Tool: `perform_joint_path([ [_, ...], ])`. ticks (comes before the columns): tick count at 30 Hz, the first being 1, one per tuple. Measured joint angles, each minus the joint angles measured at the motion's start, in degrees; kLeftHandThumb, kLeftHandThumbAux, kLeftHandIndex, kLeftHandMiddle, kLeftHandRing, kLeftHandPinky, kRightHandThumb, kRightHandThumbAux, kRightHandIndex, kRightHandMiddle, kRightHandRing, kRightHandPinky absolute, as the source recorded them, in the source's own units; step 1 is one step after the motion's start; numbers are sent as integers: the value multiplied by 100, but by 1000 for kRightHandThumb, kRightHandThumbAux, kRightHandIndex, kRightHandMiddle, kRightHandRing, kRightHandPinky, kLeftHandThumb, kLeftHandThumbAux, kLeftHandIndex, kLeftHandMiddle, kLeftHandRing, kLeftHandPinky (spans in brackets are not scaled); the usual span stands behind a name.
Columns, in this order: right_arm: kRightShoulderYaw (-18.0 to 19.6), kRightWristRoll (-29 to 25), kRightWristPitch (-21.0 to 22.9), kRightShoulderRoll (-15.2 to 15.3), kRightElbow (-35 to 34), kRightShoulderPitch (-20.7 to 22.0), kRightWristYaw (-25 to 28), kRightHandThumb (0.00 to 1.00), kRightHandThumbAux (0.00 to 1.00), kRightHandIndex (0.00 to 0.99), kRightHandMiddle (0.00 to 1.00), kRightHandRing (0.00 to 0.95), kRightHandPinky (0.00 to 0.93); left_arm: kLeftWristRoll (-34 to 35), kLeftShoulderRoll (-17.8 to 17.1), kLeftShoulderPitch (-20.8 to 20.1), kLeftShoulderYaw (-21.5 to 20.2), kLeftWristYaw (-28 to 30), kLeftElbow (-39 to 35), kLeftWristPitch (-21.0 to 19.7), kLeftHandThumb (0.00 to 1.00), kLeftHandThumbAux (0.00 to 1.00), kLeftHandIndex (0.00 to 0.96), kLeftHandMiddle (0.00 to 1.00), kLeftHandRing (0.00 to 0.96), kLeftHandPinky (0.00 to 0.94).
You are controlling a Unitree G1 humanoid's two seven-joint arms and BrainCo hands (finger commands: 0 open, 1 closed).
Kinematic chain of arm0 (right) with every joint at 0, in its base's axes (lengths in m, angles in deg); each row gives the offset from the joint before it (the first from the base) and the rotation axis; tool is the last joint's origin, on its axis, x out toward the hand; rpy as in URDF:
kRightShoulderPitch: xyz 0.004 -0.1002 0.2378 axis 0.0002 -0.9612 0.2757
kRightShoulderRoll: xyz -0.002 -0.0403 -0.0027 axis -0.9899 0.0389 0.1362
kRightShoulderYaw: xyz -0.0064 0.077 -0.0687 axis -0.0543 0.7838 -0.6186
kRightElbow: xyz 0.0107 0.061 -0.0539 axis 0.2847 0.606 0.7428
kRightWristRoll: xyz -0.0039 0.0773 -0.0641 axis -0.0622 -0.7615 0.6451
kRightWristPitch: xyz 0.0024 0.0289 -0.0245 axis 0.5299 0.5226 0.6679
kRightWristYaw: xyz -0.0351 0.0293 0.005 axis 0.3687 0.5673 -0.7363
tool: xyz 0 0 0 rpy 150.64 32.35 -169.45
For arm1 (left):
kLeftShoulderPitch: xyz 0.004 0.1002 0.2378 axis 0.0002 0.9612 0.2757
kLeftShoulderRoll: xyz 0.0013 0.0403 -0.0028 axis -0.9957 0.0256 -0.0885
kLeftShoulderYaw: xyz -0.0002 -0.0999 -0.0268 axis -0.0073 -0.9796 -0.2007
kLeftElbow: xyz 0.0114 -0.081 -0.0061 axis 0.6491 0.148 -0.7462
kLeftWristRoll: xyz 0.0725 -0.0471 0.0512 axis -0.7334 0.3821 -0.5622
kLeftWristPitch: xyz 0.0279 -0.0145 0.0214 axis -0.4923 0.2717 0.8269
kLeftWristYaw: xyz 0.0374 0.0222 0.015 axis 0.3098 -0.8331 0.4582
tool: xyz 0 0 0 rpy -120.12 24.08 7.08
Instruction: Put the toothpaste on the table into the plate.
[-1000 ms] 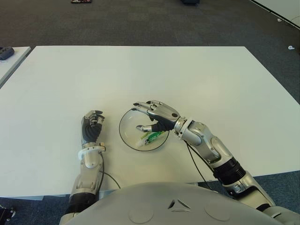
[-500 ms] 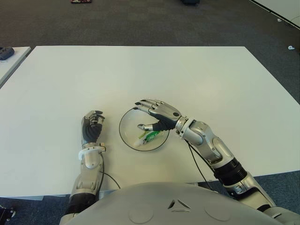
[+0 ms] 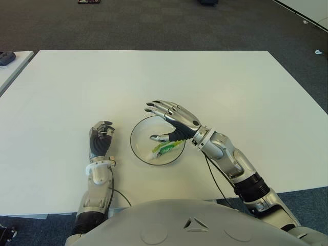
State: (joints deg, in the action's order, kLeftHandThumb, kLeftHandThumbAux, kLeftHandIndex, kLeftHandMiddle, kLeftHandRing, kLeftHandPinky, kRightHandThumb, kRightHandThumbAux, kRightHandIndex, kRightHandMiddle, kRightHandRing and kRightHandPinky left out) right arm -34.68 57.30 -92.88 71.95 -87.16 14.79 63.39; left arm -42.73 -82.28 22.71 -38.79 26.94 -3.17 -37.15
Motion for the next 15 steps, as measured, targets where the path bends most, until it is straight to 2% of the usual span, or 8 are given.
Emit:
perform_joint_path([
  [2, 58, -147, -142, -61, 156, -14, -214, 209, 426, 0, 0, 423, 0, 0, 0, 4, -1, 0, -1, -1, 703, 721, 427, 543, 531, 458],
  [5, 166, -468, -392, -200, 405, -58, -485, 245, 487, 0, 0, 491, 0, 0, 1, 9, -1, 0, -6, -15, 703, 721, 427, 542, 529, 457],
  [8, 293, -908, -710, -362, 650, -149, -720, 282, 530, 0, 0, 516, 0, 0, 3, 15, 2, 0, -18, -41, 703, 721, 427, 539, 526, 452],
  [11, 455, -1302, -1023, -532, 867, -297, -938, 316, 564, 4, 43, 475, 0, 0, 6, 20, 5, 0, -28, -58, 702, 721, 427, 531, 518, 439],
  [15, 652, -1516, -1172, -687, 973, -530, -1151, 323, 591, 32, 113, 428, 0, 1, 7, 26, 3, 0, -32, -66, 701, 721, 427, 530, 514, 441],
])
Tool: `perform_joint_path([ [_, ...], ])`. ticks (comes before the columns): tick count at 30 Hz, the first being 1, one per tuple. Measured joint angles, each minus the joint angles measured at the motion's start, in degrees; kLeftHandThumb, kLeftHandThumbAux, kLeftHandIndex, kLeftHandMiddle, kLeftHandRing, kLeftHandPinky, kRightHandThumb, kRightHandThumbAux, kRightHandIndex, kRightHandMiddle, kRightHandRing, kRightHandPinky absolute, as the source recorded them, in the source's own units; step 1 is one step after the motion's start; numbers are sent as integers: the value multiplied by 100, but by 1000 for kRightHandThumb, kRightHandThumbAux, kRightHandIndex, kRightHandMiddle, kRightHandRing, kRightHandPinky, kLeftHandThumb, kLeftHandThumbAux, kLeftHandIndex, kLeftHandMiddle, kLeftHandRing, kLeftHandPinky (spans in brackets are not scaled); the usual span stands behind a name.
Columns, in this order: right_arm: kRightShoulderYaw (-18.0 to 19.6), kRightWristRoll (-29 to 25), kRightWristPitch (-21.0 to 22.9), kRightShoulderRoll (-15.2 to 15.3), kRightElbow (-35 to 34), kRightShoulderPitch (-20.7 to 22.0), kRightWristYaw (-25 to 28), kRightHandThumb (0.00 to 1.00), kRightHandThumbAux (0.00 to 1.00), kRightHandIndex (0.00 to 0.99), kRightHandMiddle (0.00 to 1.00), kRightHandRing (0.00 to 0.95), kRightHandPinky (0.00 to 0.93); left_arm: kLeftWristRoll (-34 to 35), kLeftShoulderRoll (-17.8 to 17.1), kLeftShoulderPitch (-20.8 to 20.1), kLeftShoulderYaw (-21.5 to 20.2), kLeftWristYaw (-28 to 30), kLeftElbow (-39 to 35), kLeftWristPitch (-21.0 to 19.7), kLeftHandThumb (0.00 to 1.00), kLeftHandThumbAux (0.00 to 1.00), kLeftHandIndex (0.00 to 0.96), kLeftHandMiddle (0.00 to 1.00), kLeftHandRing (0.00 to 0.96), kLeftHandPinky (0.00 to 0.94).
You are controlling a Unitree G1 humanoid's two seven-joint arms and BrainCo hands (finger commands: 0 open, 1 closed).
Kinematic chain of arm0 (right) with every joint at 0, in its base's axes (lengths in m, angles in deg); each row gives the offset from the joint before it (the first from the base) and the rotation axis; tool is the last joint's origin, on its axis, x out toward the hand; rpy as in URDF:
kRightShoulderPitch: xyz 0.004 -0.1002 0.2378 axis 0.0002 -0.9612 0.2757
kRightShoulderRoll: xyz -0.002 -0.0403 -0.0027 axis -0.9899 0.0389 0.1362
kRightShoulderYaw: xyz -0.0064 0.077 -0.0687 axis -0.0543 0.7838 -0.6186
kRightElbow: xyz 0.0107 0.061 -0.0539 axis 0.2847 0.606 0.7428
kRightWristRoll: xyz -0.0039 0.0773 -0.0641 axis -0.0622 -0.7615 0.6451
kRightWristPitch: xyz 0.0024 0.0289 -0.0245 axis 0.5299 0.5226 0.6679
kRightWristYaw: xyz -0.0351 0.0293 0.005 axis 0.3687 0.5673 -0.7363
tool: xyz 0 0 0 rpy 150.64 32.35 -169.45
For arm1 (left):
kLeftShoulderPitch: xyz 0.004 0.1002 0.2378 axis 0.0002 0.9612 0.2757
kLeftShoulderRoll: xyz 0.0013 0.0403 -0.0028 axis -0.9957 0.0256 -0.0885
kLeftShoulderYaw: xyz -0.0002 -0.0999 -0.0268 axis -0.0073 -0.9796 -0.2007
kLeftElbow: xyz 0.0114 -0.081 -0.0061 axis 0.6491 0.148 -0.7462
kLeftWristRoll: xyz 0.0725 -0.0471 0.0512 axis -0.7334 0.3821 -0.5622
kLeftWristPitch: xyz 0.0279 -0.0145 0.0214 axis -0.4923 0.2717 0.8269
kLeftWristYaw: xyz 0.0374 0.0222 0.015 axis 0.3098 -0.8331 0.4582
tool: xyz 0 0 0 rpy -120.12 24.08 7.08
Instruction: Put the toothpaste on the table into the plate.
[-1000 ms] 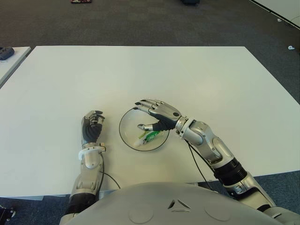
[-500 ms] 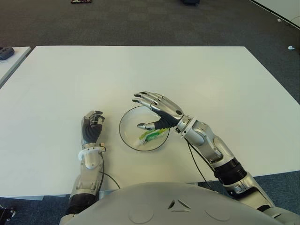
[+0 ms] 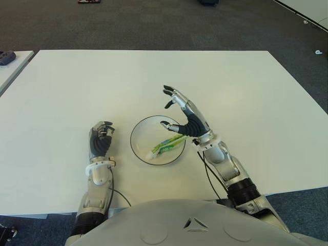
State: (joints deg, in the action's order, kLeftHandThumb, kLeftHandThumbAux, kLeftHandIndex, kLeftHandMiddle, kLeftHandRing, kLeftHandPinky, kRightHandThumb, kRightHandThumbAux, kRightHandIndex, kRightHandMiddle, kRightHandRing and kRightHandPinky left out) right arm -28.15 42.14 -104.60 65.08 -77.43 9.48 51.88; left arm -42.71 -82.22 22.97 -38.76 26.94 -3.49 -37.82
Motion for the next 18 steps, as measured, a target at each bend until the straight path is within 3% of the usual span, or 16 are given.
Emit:
perform_joint_path([
  [9, 394, -28, 39, -171, -19, -376, -238, 262, 617, 137, 224, 328, 0, 2, -1, 18, 1, 0, -1, 21, 701, 721, 427, 529, 512, 447],
  [13, 547, -300, -37, -317, 25, -403, -308, 226, 672, 329, 274, 276, 77, 12, 0, 26, 4, 2, -15, 13, 701, 721, 427, 523, 505, 442],
  [18, 728, -783, -290, -507, 156, -426, -348, 224, 750, 406, 317, 269, 109, 48, 2, 32, 8, 20, -33, -5, 700, 721, 427, 522, 506, 454],
])
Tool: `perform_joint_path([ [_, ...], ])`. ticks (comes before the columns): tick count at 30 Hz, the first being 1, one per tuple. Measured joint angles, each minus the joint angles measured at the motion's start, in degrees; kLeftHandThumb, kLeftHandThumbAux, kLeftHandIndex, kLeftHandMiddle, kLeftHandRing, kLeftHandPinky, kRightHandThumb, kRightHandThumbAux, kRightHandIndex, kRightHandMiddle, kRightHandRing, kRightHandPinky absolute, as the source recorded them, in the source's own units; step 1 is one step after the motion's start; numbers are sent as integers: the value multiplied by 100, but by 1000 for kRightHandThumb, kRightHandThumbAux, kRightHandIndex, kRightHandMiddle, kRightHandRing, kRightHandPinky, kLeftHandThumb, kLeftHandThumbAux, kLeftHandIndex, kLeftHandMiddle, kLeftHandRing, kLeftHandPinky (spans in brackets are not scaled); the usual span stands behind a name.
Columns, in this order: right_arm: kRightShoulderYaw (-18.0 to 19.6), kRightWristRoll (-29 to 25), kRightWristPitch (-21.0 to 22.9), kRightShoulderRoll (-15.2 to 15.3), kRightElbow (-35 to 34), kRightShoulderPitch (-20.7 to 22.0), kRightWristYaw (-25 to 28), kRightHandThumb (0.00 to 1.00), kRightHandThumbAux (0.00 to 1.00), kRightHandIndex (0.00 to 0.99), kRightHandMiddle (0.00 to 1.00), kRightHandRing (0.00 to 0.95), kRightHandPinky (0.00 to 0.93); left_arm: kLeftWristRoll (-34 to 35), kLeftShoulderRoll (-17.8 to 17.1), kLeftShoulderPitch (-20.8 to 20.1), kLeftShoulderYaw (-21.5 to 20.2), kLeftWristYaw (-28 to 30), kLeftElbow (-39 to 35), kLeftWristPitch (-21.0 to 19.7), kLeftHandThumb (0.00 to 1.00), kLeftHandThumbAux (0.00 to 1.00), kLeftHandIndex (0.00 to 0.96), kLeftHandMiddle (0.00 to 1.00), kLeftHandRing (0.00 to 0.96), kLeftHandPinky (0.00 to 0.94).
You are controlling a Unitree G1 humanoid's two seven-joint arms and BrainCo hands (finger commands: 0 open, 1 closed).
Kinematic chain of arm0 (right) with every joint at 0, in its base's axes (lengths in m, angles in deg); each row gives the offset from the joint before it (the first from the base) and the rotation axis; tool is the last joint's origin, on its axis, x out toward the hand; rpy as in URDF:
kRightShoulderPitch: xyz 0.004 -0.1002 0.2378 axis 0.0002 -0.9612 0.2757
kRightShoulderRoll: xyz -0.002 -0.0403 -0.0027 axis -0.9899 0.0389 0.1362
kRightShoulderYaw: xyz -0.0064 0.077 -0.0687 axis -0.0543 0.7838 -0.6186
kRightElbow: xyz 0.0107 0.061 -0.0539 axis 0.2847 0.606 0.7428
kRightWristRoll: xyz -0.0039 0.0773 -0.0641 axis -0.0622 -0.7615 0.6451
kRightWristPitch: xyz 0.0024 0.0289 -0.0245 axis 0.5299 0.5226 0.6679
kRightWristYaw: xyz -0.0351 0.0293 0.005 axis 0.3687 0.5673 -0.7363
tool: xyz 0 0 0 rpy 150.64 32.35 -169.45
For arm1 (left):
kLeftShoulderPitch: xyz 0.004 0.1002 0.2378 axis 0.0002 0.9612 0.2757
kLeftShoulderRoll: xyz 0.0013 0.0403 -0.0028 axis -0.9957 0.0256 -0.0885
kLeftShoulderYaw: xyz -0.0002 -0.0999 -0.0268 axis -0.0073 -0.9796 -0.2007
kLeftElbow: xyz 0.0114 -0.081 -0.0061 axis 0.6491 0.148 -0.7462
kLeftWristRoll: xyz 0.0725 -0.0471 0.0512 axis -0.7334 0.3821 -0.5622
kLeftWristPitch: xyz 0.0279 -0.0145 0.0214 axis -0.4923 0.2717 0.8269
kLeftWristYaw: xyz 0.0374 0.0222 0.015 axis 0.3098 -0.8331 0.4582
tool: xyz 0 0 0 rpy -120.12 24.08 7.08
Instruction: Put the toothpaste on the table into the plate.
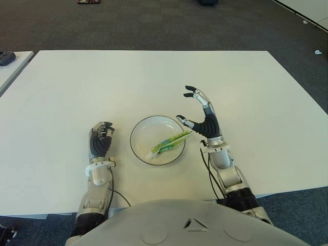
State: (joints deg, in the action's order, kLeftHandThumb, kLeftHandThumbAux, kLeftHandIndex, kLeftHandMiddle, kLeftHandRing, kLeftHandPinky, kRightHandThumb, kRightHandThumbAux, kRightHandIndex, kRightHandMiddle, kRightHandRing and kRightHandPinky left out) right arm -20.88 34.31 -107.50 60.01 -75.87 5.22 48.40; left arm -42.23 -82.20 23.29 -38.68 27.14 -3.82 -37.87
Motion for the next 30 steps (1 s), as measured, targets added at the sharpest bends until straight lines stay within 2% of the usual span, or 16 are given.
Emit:
perform_joint_path([
  [4, 138, -311, -84, -71, 7, -125, 73, 177, 821, 443, 356, 278, 111, 11, 3, 4, 10, 9, -31, -44, 700, 721, 427, 522, 510, 457],
  [8, 278, -604, -65, -131, 3, -298, 171, 120, 840, 412, 374, 288, 153, 7, 3, 9, 12, 9, -68, -129, 700, 722, 427, 522, 513, 464],
  [10, 350, -813, 12, -188, 1, -403, 240, 118, 839, 389, 383, 306, 206, 6, 3, 9, 11, 9, -85, -164, 700, 722, 426, 523, 516, 465],
  [12, 421, -999, 119, -255, 4, -492, 300, 149, 842, 375, 446, 383, 316, 5, 3, 3, 10, 9, -90, -190, 700, 722, 426, 524, 519, 474],
  [14, 479, -1150, 206, -317, 9, -555, 361, 169, 845, 371, 489, 433, 378, 4, 2, 0, 10, 9, -90, -197, 700, 722, 426, 525, 521, 479],
  [17, 586, -1417, 256, -416, 87, -569, 476, 517, 768, 407, 543, 503, 469, 8, 2, -10, 9, 9, -90, -195, 700, 722, 426, 529, 525, 493],
  [19, 658, -1654, 254, -480, 241, -534, 604, 601, 749, 417, 562, 527, 499, 9, 2, -20, 9, 9, -90, -196, 700, 722, 426, 530, 527, 497],
  [21, 710, -1814, 249, -538, 382, -504, 704, 654, 737, 425, 575, 543, 518, 11, 2, -24, 8, 9, -90, -198, 701, 722, 426, 531, 529, 502],
  [25, 844, -2022, 289, -617, 578, -483, 855, 685, 729, 431, 585, 555, 530, 11, 2, -26, 3, 9, -91, -204, 701, 722, 426, 531, 534, 509],
  [30, 1047, -2104, 695, -702, 717, -427, 844, 697, 726, 435, 592, 571, 565, 9, -3, -40, 2, 9, -90, -174, 702, 721, 427, 531, 537, 509],
])
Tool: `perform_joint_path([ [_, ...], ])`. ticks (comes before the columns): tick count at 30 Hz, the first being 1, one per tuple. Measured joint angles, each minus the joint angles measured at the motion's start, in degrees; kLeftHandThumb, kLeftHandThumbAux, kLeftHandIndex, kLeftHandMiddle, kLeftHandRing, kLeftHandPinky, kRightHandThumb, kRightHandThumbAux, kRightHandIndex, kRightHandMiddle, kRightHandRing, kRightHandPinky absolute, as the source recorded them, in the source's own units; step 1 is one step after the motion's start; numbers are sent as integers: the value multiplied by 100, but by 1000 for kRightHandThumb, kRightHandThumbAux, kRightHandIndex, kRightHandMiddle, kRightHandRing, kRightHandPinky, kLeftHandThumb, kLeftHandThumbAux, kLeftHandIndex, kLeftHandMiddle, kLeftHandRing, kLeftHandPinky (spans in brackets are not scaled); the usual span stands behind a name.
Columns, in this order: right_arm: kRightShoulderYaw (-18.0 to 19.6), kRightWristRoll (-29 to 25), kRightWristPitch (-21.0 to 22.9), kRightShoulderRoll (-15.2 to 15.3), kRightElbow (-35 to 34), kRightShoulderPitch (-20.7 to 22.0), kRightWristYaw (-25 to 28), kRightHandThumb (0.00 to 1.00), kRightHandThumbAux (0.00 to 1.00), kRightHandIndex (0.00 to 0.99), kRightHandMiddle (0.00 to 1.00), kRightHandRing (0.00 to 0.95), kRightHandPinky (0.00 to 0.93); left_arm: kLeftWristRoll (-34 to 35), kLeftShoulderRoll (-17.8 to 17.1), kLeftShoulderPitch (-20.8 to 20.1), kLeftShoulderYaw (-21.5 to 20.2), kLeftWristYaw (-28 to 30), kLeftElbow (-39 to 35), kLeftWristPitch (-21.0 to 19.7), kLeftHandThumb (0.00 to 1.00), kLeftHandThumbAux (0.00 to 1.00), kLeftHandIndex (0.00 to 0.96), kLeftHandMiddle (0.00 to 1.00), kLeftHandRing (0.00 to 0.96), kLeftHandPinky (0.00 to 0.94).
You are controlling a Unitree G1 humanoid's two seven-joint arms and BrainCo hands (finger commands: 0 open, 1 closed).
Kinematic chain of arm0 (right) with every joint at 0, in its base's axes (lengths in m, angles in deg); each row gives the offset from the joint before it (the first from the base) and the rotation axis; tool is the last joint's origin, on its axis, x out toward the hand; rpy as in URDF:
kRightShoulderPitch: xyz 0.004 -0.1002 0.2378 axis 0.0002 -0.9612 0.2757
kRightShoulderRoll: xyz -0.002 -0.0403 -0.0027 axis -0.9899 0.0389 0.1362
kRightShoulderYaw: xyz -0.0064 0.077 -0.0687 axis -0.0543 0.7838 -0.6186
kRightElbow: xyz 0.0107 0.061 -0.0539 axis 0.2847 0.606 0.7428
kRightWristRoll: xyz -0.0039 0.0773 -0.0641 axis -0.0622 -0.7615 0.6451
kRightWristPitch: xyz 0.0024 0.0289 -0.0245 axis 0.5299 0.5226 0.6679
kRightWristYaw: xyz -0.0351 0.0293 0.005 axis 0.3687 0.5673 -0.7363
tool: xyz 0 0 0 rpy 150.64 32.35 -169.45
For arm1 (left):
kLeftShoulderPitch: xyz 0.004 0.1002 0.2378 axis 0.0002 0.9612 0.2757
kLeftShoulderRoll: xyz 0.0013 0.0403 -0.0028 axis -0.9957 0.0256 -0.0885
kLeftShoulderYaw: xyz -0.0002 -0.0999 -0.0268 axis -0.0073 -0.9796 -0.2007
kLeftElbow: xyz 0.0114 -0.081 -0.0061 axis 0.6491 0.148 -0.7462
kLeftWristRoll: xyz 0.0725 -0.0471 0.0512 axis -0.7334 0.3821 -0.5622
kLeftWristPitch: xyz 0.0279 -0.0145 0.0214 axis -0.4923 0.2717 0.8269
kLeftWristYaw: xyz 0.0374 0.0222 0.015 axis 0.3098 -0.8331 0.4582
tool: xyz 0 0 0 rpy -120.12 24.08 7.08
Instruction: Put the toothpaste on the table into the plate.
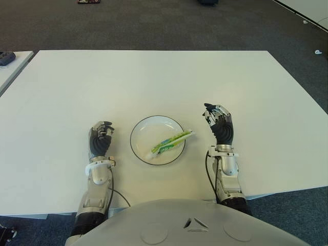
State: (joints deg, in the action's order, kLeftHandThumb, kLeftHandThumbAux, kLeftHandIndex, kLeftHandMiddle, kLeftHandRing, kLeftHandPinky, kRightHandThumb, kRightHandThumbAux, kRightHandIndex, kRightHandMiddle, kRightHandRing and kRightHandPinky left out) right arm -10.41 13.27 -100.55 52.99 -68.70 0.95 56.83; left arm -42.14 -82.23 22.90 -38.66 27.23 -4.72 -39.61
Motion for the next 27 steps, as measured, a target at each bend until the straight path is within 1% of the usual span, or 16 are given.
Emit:
perform_joint_path([
  [11, 285, 3, 877, -164, -102, 33, -177, 703, 725, 437, 609, 601, 615, 150, -13, 0, -32, 86, 14, 138, 702, 720, 427, 529, 528, 500],
  [27, 378, 16, 1881, -390, -453, 12, -327, 708, 726, 438, 621, 609, 605, 345, -6, 33, -53, 150, 27, 252, 705, 720, 427, 526, 527, 503],
])
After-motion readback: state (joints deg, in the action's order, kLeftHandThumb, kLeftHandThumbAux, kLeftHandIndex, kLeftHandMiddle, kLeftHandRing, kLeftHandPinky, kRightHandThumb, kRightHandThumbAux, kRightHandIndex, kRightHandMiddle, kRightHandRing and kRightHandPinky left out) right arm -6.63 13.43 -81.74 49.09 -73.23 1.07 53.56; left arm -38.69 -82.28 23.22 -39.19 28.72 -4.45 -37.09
